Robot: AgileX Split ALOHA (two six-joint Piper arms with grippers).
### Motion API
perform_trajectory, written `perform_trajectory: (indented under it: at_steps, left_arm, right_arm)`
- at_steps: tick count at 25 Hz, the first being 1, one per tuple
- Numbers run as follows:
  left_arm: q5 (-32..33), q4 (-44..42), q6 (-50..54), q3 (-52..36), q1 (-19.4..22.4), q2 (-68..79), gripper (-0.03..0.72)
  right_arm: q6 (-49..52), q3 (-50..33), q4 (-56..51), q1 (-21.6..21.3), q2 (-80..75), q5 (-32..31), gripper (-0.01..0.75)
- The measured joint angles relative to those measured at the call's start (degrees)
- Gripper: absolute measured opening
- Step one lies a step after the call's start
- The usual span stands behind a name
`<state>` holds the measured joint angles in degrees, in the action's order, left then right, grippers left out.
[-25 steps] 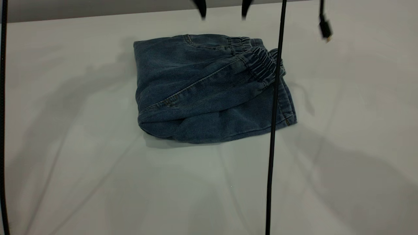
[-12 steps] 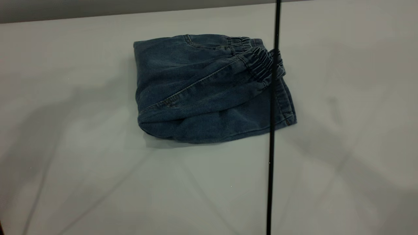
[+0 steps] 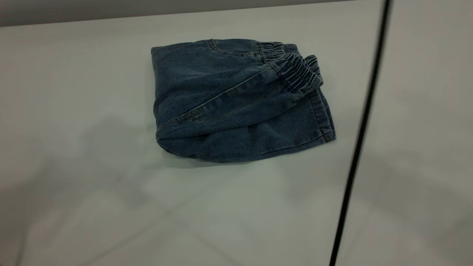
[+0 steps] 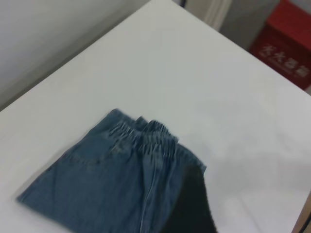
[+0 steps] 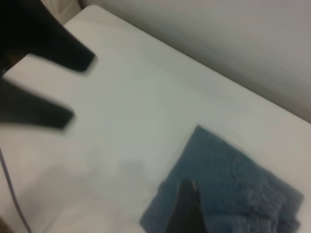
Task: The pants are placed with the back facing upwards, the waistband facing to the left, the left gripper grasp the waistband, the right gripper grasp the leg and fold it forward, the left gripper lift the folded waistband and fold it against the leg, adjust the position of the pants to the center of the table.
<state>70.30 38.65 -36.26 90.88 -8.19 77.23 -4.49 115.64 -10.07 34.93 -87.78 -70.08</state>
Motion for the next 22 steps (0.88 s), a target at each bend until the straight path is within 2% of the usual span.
perform_trajectory:
  at_steps: [5,11,17,22]
  left_arm:
    - [-0.06,-6.62,6.05,-6.46,0.00,-9.80,0.540]
    - [-0.06,-17.74,13.85,-18.55,0.00,-24.79,0.540]
    - [-0.10,-28.94,23.78,-30.81,0.00,-42.18,0.540]
    - [-0.10,-31.88,29.62,-39.77,0.00,-57.09,0.540]
  right_arm:
    - [0.83,-13.13,0.26,0.00,13.63,0.00,0.514]
    - [7.02,-27.87,6.26,0.00,27.22,0.08,0.514]
    - [6.97,-44.97,7.37,0.00,42.49,0.14,0.514]
    - [6.92,-59.56,7.87,0.00,56.79,1.30,0.514]
